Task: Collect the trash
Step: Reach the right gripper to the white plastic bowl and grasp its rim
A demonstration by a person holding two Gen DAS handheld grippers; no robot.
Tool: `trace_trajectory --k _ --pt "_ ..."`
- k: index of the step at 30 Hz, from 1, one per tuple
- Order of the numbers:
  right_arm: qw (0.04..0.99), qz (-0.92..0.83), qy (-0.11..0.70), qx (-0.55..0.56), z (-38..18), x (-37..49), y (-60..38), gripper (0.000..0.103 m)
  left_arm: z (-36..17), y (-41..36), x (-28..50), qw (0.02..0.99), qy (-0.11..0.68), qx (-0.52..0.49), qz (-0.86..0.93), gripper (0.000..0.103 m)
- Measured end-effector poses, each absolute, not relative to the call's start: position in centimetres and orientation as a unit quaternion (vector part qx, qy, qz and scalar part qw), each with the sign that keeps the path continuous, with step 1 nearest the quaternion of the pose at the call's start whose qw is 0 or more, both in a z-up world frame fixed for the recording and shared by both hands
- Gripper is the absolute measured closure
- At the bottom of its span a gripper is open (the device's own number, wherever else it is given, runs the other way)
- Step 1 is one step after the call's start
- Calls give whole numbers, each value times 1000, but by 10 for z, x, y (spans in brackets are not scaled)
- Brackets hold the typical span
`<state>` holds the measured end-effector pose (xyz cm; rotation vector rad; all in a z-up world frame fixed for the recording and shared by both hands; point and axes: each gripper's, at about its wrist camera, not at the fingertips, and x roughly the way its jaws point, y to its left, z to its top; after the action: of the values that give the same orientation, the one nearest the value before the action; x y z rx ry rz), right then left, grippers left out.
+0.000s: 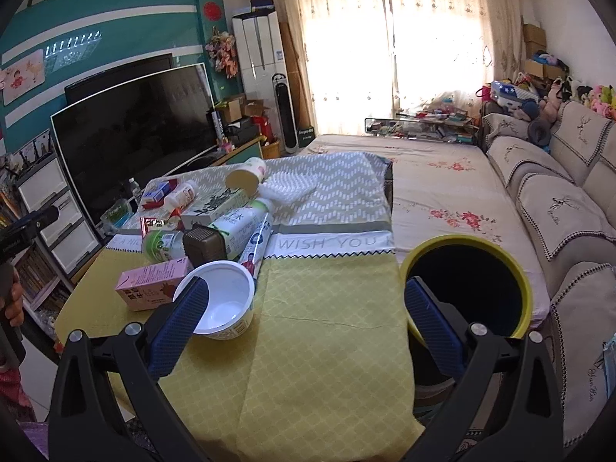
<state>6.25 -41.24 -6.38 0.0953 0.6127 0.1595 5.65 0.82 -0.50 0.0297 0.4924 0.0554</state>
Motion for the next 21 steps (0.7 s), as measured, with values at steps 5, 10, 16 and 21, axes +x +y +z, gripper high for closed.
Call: trace_trajectory --k 5,10,16,21 --pt "930 110 348 45 -80 96 -391 6 -7 14 70 969 245 10 25 4" --pt "909 118 399 37 -100 130 -370 38 -18 19 81 965 260 6 19 4" --pt "888 127 442 23 -126 156 -348 56 -29 23 88 963 271 0 13 4" --pt "876 130 464 29 -139 164 -344 71 -35 22 91 961 276 -3 10 4"
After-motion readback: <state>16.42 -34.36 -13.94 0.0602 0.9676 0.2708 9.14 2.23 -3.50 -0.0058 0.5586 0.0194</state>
